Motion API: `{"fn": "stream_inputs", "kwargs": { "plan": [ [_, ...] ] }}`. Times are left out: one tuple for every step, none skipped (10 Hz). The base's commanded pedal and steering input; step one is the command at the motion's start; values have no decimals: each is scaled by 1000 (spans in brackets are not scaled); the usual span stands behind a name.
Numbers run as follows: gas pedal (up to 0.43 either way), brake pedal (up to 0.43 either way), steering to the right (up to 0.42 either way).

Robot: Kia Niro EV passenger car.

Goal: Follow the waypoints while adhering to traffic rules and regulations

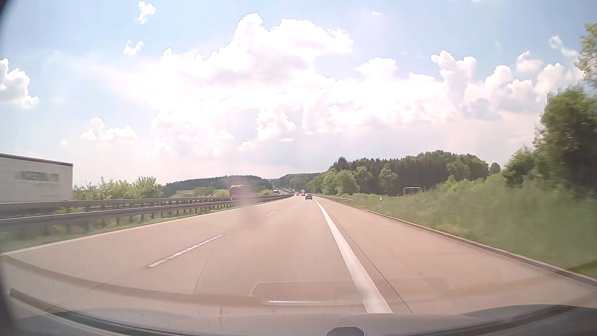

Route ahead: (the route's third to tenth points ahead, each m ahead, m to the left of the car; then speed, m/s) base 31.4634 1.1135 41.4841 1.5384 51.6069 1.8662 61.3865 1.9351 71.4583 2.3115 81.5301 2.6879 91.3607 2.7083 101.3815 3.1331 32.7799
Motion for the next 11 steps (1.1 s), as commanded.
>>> {"fn": "stream_inputs", "kwargs": {
  "plan": [
    [197,0,-5],
    [197,0,-5],
    [197,0,-5],
    [197,0,-5],
    [197,0,-5],
    [197,0,-5],
    [197,0,-5],
    [197,0,-5],
    [197,0,-5],
    [197,0,-6],
    [197,0,-6]
  ]
}}
